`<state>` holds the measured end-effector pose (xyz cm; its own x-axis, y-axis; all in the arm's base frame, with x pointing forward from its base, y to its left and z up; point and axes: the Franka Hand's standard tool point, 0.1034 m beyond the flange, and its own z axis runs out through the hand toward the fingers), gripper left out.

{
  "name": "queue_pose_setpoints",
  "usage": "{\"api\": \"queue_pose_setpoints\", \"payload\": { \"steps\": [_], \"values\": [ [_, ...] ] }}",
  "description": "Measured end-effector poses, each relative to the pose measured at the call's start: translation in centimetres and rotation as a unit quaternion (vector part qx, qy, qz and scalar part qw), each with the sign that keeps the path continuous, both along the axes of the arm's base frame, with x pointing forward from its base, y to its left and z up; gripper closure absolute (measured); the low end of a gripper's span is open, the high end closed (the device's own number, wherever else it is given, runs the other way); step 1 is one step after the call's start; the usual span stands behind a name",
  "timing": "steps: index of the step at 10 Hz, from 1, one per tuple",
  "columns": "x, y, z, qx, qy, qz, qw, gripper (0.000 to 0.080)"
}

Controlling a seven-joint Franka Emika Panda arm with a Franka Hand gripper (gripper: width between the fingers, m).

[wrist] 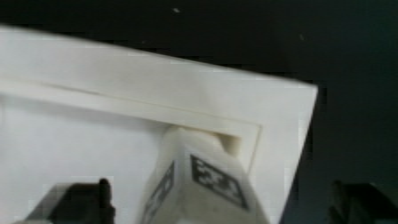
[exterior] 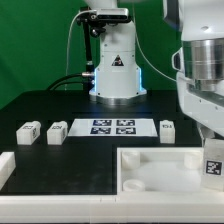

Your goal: Assemble one leg

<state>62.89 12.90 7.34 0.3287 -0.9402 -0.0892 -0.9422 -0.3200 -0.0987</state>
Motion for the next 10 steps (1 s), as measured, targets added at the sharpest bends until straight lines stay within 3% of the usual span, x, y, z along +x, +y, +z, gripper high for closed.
{"api": "queue_pose_setpoints", "payload": {
  "steps": [1,2,4,5,7,8,10],
  "values": [
    [0.0,0.4,-0.1,-0.006,-0.021,0.097,0.995,0.016],
    [0.0,0.3,-0.2,-0.007,-0.023,0.112,0.993,0.0153],
    [0.0,0.2,-0.2,-0.024,-0.037,0.257,0.965,0.0153],
    [-0.1,0.2,-0.2,-0.039,-0.043,0.357,0.932,0.015],
    [0.5,-1.8,0.3,-0.054,-0.055,0.503,0.861,0.015],
    [0.7,-1.7,0.5,-0.059,-0.054,0.534,0.842,0.015],
    [0.7,-1.7,0.4,-0.058,-0.052,0.511,0.856,0.0178]
  ]
}}
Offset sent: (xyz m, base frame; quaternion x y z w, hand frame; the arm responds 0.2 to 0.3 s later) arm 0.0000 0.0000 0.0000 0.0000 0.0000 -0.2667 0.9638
